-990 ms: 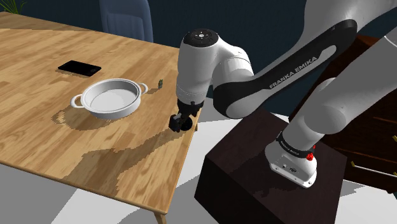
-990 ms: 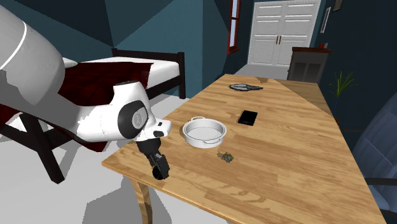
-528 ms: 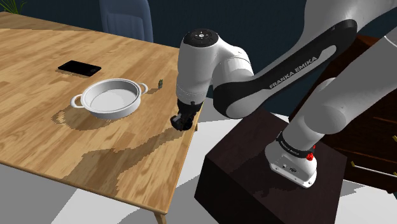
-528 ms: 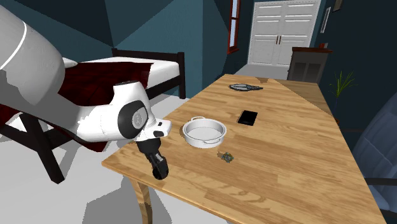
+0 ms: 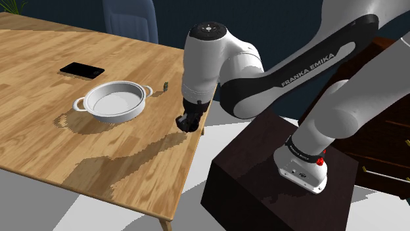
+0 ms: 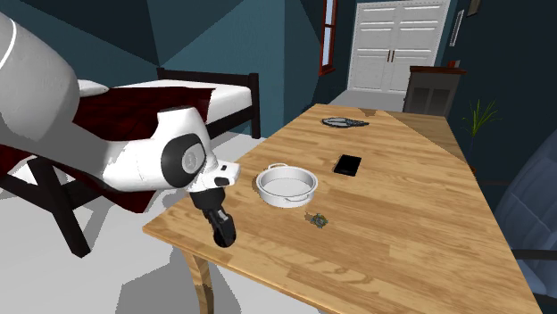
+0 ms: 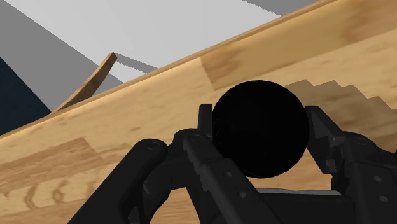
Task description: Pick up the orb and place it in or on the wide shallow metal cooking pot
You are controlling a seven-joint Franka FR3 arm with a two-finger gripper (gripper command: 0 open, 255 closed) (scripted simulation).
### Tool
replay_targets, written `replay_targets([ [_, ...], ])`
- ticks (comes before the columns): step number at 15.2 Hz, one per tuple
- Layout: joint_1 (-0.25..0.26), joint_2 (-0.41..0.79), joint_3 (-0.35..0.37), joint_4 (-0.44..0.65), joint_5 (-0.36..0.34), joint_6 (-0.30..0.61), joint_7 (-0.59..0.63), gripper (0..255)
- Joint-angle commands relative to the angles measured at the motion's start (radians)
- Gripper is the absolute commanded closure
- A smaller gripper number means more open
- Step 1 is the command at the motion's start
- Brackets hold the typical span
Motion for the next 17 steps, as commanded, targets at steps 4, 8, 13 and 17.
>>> replay_targets([
  [4, 0.026, -0.061, -0.033, 0.027, 0.047, -0.078, -0.047, 255],
  [8, 0.040, -0.099, -0.055, 0.055, 0.070, -0.139, -0.073, 255],
  [13, 0.052, -0.139, -0.080, 0.093, 0.088, -0.213, -0.098, 255],
  [17, 0.058, -0.165, -0.097, 0.128, 0.097, -0.272, -0.114, 255],
])
